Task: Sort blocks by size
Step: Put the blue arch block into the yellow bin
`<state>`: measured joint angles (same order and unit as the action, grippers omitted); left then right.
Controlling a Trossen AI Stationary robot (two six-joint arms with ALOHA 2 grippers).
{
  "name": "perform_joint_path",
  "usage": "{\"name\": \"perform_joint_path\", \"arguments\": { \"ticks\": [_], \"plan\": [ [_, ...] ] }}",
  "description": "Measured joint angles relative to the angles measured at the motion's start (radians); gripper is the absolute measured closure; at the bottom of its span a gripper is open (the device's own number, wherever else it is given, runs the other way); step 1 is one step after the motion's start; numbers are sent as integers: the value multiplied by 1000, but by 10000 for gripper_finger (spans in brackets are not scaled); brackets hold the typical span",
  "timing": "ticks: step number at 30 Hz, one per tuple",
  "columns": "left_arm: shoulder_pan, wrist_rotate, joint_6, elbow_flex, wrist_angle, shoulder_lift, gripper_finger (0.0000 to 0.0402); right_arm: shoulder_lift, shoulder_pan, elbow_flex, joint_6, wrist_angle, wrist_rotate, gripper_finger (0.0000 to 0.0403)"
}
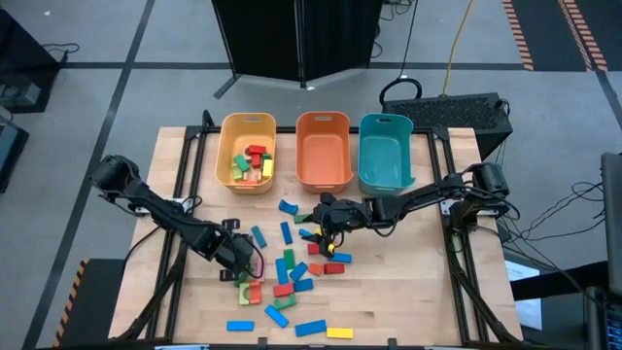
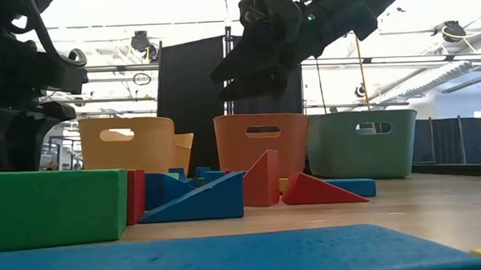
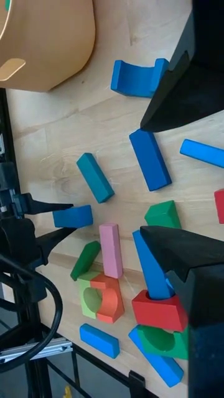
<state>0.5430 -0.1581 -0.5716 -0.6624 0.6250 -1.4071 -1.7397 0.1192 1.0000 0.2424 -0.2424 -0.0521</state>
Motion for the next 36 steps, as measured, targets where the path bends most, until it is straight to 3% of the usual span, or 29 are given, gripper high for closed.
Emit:
{"name": "perform_joint_path", "arguments": {
  "ticks": [21,29,36],
  "plan": [
    [-38,2,11,-34,13,3,258,0,1,0,0,0,0,156],
    [-77,-27,30,-92,91,3,258,0,1,0,0,0,0,156],
    [-120,-39,69,-137,108,66,256,0,1,0,0,14,0,156]
  ]
}}
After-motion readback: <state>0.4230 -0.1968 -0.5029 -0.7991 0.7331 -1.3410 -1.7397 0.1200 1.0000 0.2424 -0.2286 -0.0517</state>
